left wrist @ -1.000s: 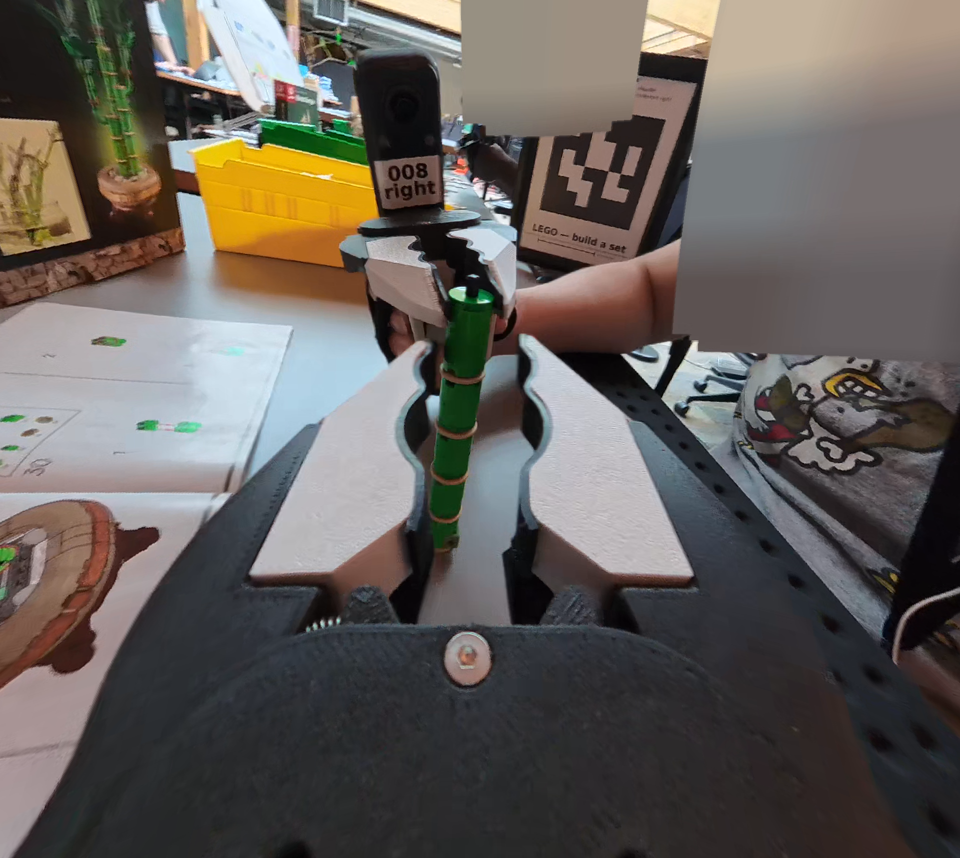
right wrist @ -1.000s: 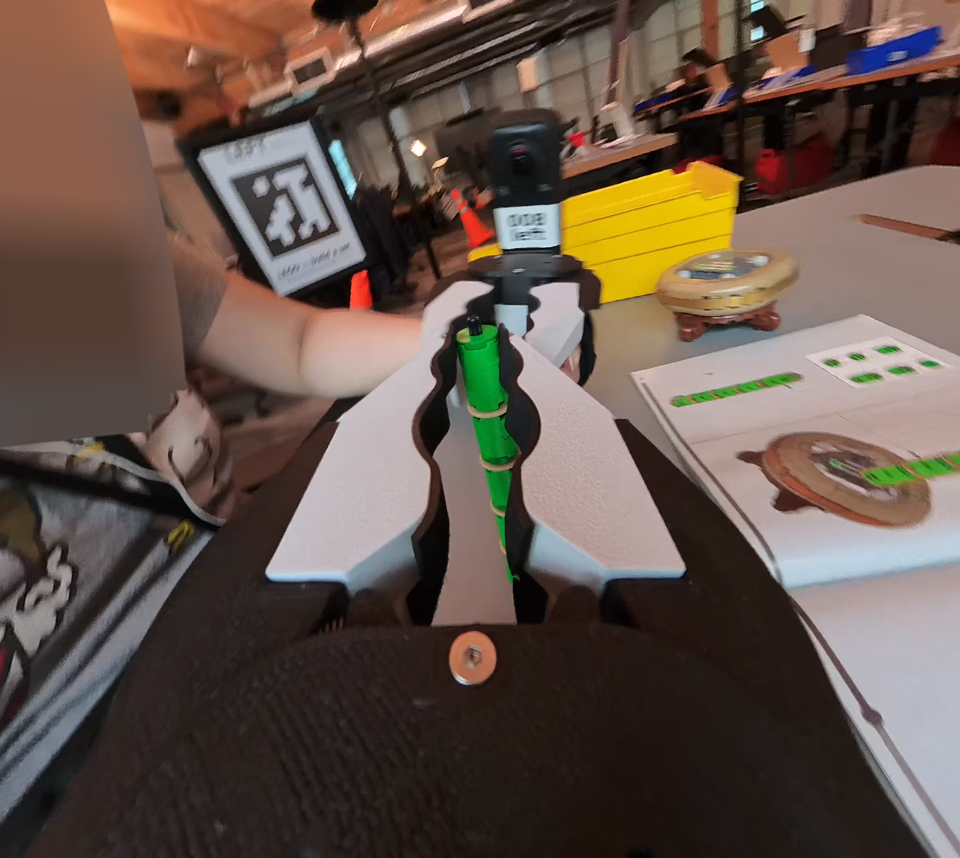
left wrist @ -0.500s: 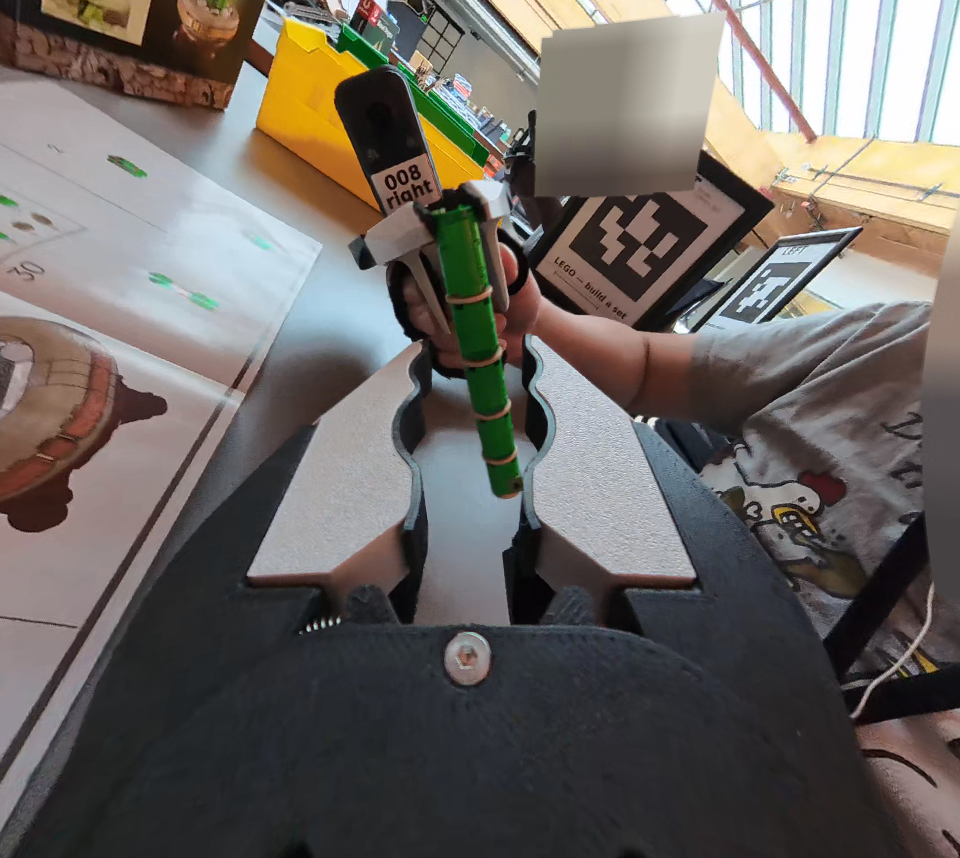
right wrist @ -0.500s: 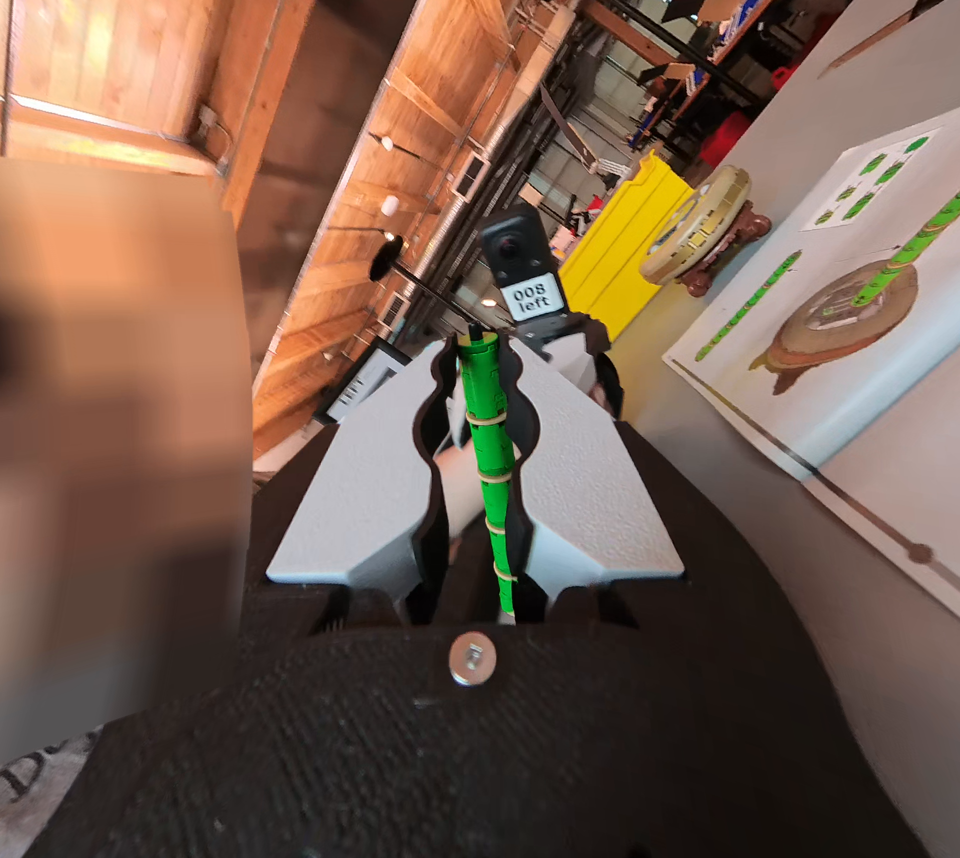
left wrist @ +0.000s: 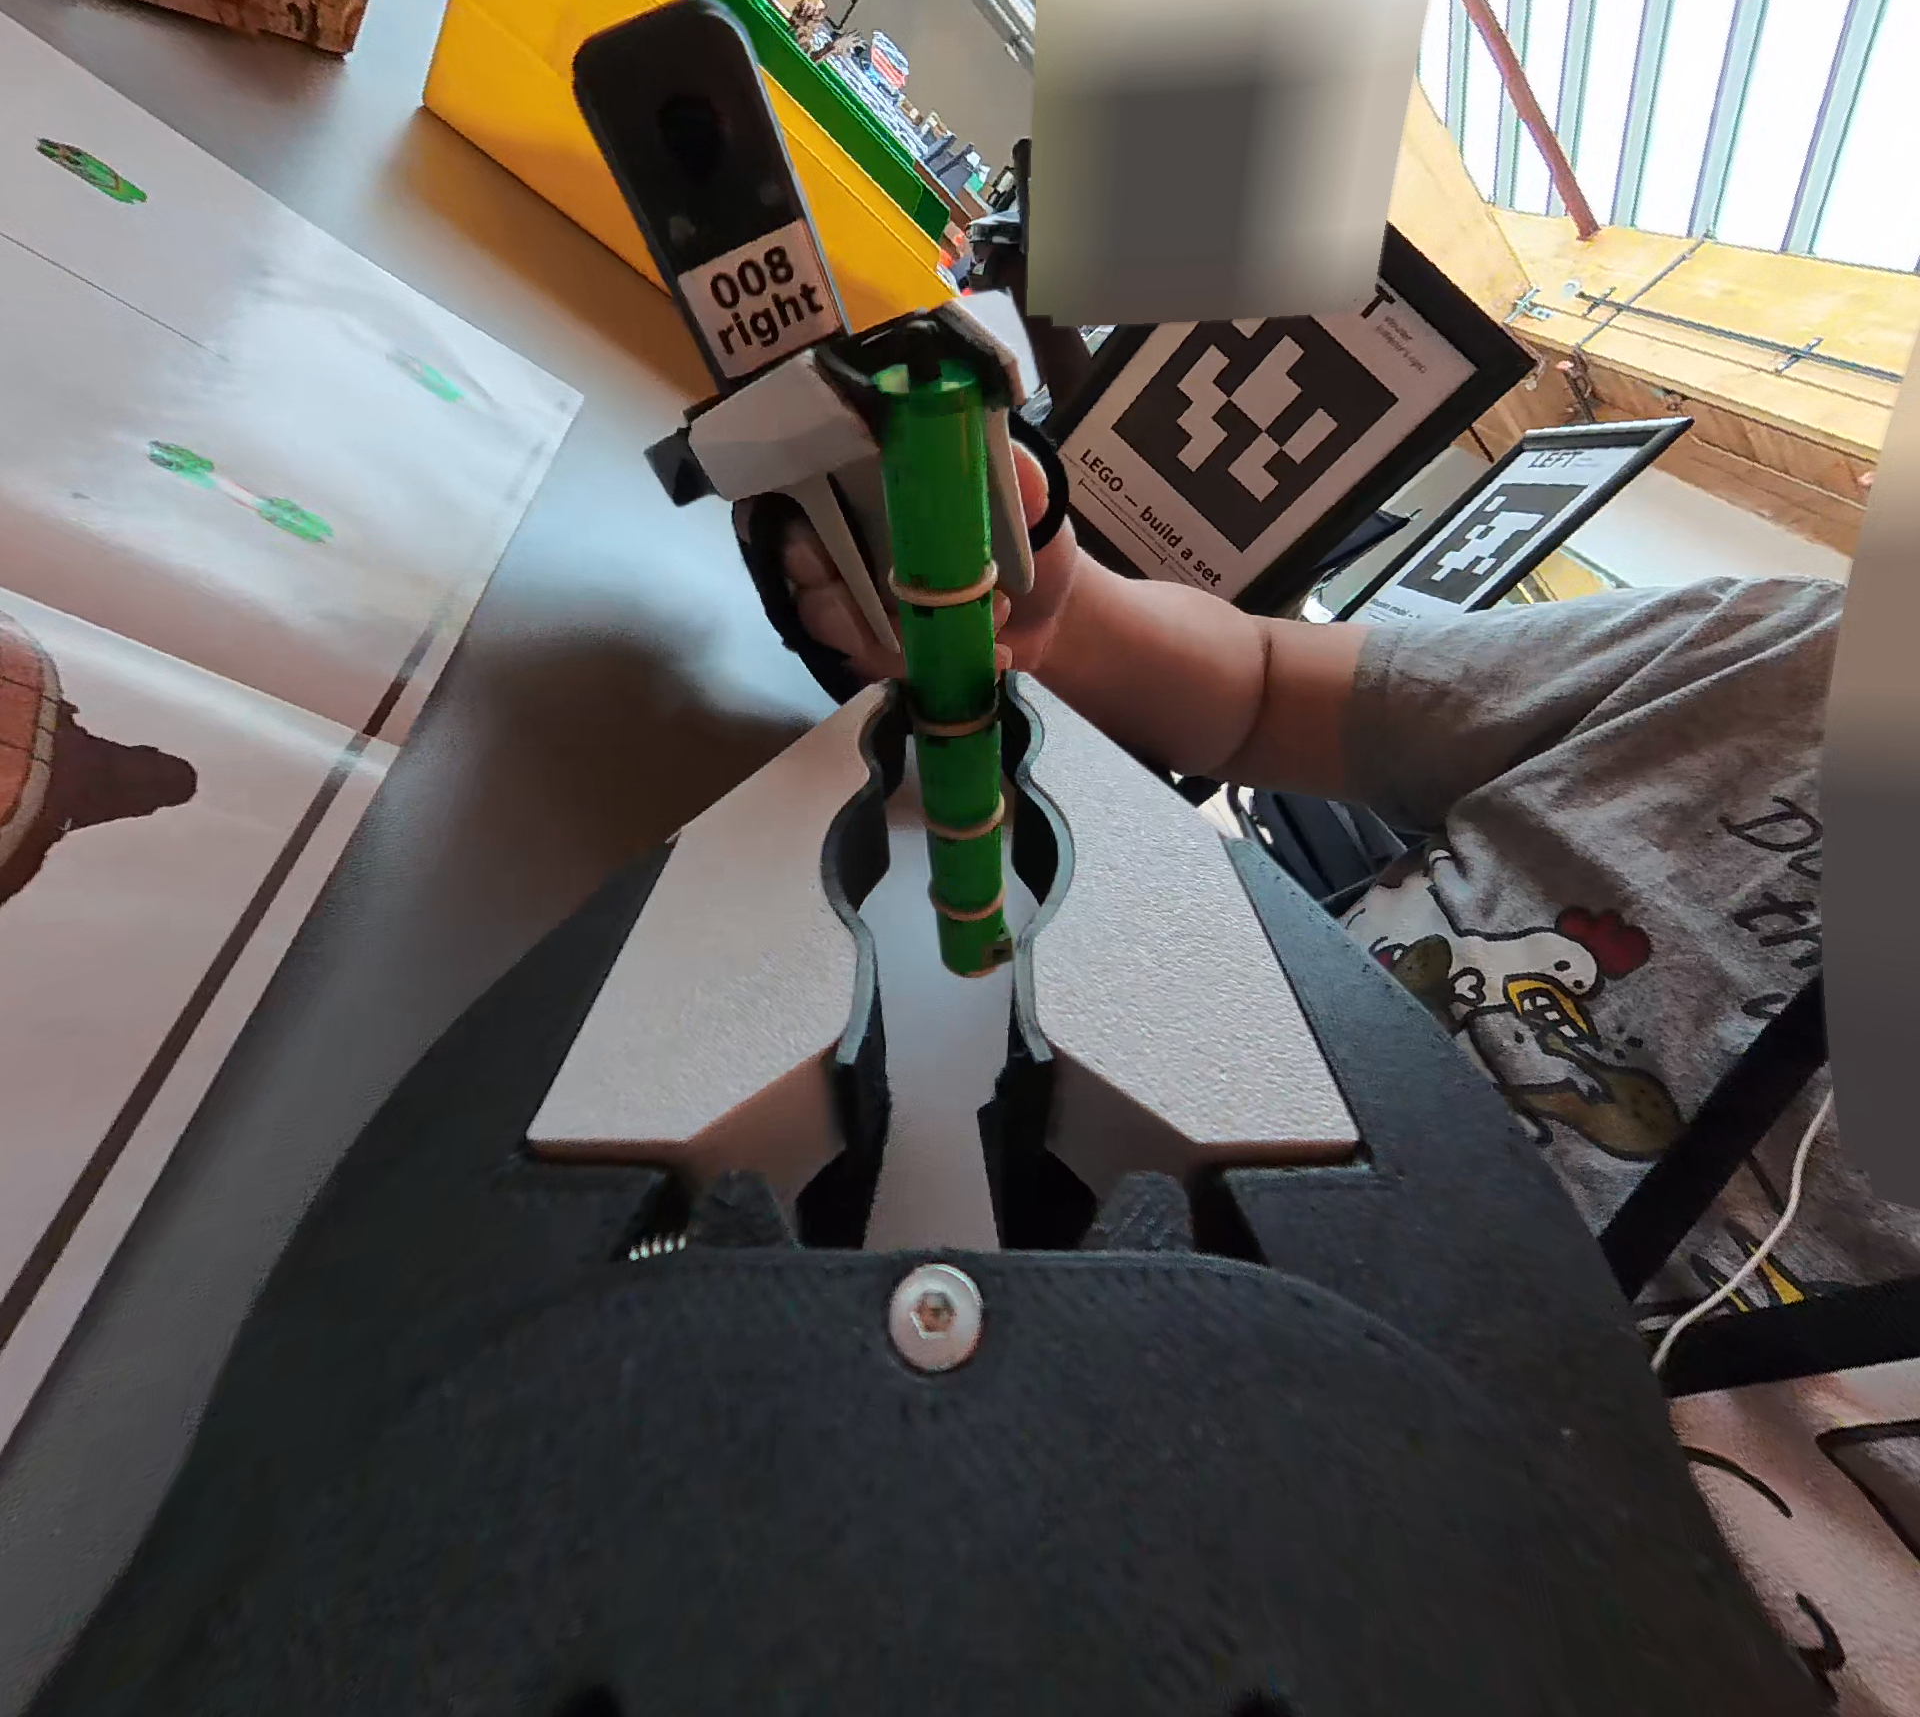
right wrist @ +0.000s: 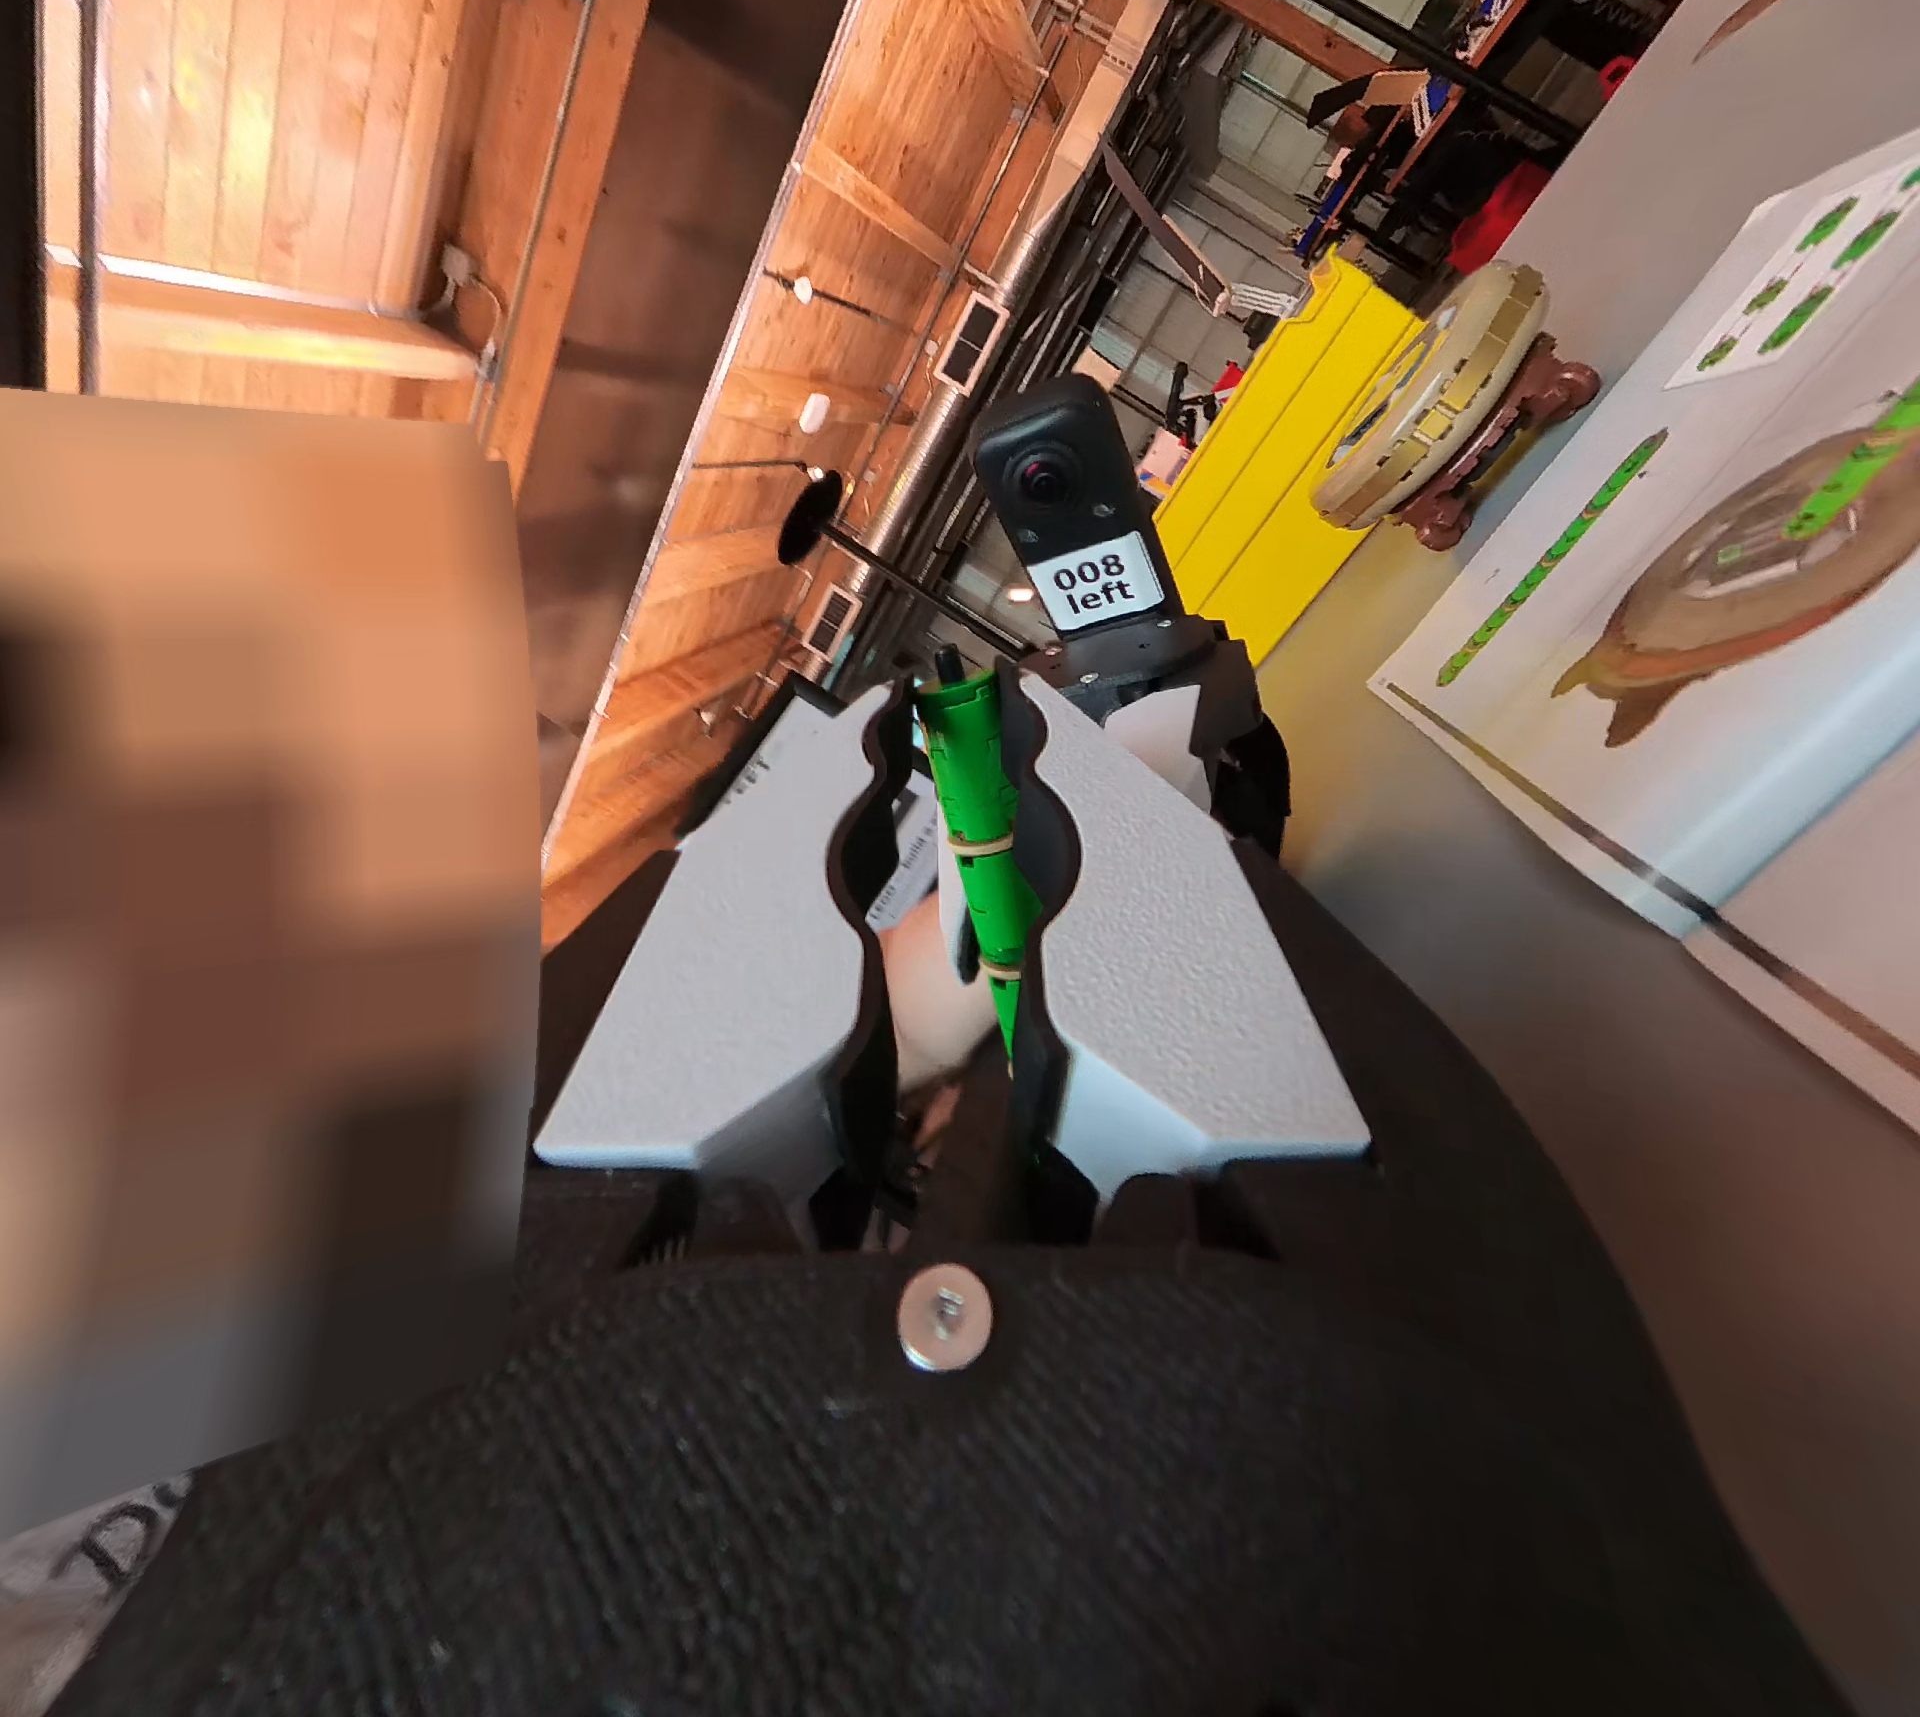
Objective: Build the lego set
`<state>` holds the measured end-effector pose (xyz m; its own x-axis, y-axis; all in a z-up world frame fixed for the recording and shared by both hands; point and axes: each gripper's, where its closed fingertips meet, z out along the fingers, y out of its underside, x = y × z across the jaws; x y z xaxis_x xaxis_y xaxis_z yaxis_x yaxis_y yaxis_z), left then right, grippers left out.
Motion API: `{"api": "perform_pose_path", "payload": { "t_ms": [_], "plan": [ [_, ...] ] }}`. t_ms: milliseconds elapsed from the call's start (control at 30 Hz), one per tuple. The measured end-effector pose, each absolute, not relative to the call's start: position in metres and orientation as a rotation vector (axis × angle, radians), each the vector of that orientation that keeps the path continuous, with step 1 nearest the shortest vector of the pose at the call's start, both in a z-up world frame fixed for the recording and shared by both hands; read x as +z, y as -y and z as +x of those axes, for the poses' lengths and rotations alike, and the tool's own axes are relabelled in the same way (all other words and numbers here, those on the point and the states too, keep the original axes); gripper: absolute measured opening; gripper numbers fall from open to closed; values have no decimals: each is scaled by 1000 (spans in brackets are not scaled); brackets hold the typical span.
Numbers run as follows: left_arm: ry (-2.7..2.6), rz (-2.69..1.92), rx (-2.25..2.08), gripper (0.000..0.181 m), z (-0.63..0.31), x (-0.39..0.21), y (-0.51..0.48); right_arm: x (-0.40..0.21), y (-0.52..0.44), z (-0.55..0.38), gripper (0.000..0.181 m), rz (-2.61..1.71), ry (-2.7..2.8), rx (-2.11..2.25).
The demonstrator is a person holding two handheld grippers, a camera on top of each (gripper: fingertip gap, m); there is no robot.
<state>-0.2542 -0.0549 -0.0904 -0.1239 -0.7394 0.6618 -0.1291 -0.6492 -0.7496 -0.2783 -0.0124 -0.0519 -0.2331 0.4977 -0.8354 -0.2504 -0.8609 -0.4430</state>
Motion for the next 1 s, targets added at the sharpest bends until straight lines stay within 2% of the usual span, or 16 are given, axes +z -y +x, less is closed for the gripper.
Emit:
{"api": "perform_pose_path", "payload": {
  "t_ms": [33,300,433,700,1000],
  "plan": [
    [-974,-1710,-1809,16,-254,-91,55,-52,14,-279,16,-1563,322,2112],
    [-1143,-1683,-1545,16,-257,-99,56,-48,28,-283,17,-1543,532,1996],
    [-1242,-1582,-1323,16,-258,-97,55,-31,38,-279,26,-1424,667,1896],
    [-1341,-1499,-1161,16,-260,-97,58,-22,41,-270,12,-1333,871,1431],
    [-1393,-1447,-1136,17,-258,-97,67,-31,45,-276,10,-1373,945,1359]
  ]
}}
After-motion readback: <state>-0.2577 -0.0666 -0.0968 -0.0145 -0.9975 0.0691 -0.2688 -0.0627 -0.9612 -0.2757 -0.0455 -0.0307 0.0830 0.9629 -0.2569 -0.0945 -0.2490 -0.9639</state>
